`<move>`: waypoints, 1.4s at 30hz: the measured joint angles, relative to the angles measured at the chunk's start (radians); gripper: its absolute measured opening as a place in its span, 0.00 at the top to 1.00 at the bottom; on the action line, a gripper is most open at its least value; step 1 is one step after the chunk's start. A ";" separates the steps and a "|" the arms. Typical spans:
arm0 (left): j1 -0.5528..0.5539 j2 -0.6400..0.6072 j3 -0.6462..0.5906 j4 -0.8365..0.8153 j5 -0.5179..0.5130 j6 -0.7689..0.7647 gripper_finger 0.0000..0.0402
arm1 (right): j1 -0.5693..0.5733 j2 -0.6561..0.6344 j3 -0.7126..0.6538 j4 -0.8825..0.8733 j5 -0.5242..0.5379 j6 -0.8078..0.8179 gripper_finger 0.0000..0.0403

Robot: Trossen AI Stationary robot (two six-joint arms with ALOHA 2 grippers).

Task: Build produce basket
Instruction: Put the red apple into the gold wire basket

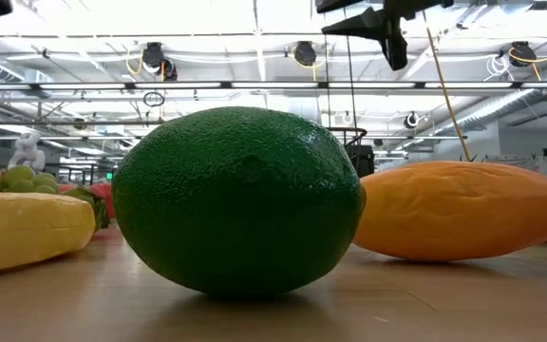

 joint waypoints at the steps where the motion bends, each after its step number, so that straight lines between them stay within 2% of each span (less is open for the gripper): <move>1: 0.012 0.000 0.020 -0.024 0.000 -0.001 1.00 | 0.000 0.000 0.000 -0.005 0.000 -0.007 0.71; 5: 0.055 -0.001 0.086 -0.095 0.001 -0.012 1.00 | 0.000 -0.005 0.000 -0.038 -0.004 -0.066 0.71; 8: 0.069 -0.002 0.097 -0.093 0.070 -0.014 0.99 | -0.004 -0.007 0.000 -0.045 -0.004 -0.096 0.71; 11: 0.047 -0.002 0.091 -0.085 0.118 -0.036 0.93 | -0.016 -0.010 0.000 -0.050 -0.039 -0.110 0.71; 17: -0.034 -0.002 0.047 -0.085 0.093 -0.119 0.78 | -0.041 -0.011 0.000 -0.084 -0.179 -0.109 0.71; 23: -0.077 -0.002 -0.006 -0.014 0.096 -0.159 0.69 | -0.042 -0.010 0.000 -0.099 -0.211 -0.091 0.71; 27: -0.099 -0.002 -0.045 0.045 0.096 -0.156 0.69 | -0.042 -0.010 0.000 -0.098 -0.211 -0.077 0.71; 35: -0.110 -0.002 -0.096 0.089 0.096 -0.187 0.76 | -0.042 -0.010 0.000 -0.080 -0.211 -0.049 0.71; 42: -0.121 -0.002 -0.126 0.140 0.086 -0.192 0.77 | -0.042 -0.010 0.000 -0.071 -0.211 0.018 0.71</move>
